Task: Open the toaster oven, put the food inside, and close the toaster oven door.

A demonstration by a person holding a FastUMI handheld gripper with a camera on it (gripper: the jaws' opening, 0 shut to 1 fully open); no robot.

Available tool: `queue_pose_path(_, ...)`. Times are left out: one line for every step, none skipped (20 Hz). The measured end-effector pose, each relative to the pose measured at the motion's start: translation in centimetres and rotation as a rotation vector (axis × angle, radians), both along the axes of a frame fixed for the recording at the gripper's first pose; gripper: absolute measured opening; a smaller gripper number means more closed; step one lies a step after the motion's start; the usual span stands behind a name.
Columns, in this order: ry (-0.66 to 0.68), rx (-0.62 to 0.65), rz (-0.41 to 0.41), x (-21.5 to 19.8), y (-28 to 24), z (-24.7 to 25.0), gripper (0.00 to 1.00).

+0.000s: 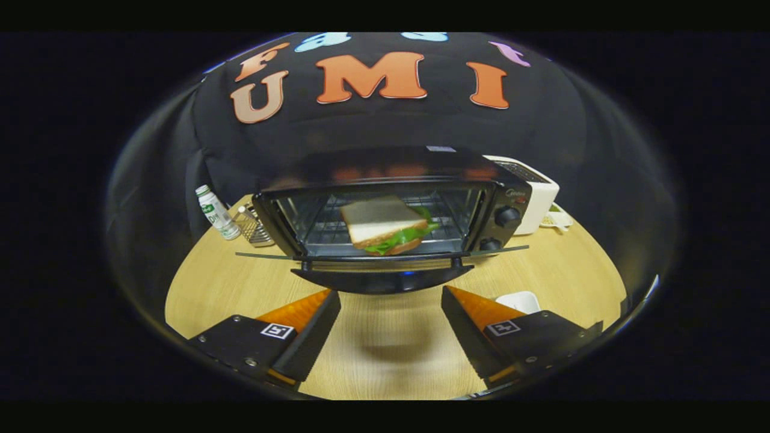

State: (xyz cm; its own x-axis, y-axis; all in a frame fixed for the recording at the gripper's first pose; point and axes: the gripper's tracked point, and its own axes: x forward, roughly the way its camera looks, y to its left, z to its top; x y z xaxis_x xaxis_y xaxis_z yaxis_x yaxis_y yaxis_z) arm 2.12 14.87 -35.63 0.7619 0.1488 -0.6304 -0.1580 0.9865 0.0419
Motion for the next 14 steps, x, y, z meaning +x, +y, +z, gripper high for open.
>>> queue_pose_path(-0.012,0.006,-0.005,0.6,0.1,0.4,1.00)
queue_pose_path(-0.026,0.015,-0.012,1.3,0.3,0.8,1.00)
queue_pose_path(-0.042,0.026,-0.021,2.1,0.5,1.3,1.00)
queue_pose_path(-0.052,0.033,-0.032,2.6,0.4,1.6,1.00)
queue_pose_path(-0.061,0.034,-0.037,3.1,0.4,1.7,1.00)
queue_pose_path(-0.069,0.034,-0.040,3.8,0.4,1.9,1.00)
queue_pose_path(-0.077,0.034,-0.042,4.5,0.4,2.0,1.00)
queue_pose_path(-0.098,0.034,-0.044,5.5,0.5,2.5,1.00)
queue_pose_path(-0.112,0.031,-0.044,6.0,0.5,2.8,1.00)
queue_pose_path(-0.113,0.029,-0.050,6.2,0.4,2.9,1.00)
queue_pose_path(-0.110,0.036,-0.053,6.1,0.3,3.1,1.00)
queue_pose_path(-0.112,0.047,-0.054,5.9,0.2,3.5,1.00)
queue_pose_path(-0.119,0.052,-0.054,5.7,-0.2,3.9,1.00)
queue_pose_path(-0.128,0.053,-0.054,4.9,-0.6,4.5,1.00)
